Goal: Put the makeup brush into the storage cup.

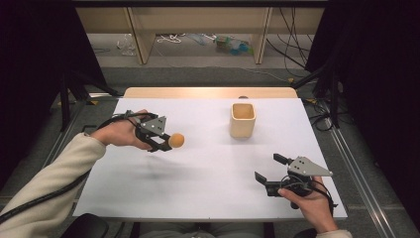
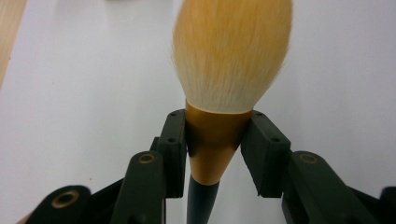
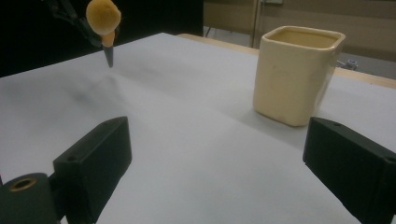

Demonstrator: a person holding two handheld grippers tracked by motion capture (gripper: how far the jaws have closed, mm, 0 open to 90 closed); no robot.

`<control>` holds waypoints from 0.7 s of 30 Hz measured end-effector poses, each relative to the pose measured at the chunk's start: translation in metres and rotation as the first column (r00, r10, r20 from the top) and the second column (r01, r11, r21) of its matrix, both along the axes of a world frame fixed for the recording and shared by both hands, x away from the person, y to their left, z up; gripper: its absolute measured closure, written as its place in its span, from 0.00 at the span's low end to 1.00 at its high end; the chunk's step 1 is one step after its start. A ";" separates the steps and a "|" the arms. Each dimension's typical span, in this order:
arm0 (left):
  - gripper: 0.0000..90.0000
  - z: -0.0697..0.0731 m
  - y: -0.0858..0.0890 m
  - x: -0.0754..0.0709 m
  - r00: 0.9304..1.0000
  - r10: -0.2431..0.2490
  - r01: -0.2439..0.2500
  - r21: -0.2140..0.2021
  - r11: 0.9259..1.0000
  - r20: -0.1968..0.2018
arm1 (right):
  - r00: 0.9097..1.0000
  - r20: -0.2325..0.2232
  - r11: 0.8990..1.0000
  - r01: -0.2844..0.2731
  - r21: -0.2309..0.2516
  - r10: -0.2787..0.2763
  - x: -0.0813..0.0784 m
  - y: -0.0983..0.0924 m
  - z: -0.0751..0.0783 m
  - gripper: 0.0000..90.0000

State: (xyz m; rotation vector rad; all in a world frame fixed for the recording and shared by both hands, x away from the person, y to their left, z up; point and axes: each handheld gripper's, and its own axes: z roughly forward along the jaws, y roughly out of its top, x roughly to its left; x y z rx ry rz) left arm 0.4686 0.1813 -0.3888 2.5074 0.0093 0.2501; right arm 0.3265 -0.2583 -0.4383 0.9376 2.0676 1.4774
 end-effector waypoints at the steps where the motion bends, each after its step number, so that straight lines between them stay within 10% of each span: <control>1: 0.69 0.001 0.000 0.000 1.000 -0.002 0.002 -0.004 1.000 0.001 | 1.000 0.000 1.000 0.000 0.000 0.000 0.000 0.000 0.000 0.10; 21: 0.69 0.005 0.006 -0.001 1.000 0.024 -0.024 -0.051 0.998 0.011 | 1.000 0.013 1.000 -0.001 0.002 0.001 0.001 0.000 0.000 0.10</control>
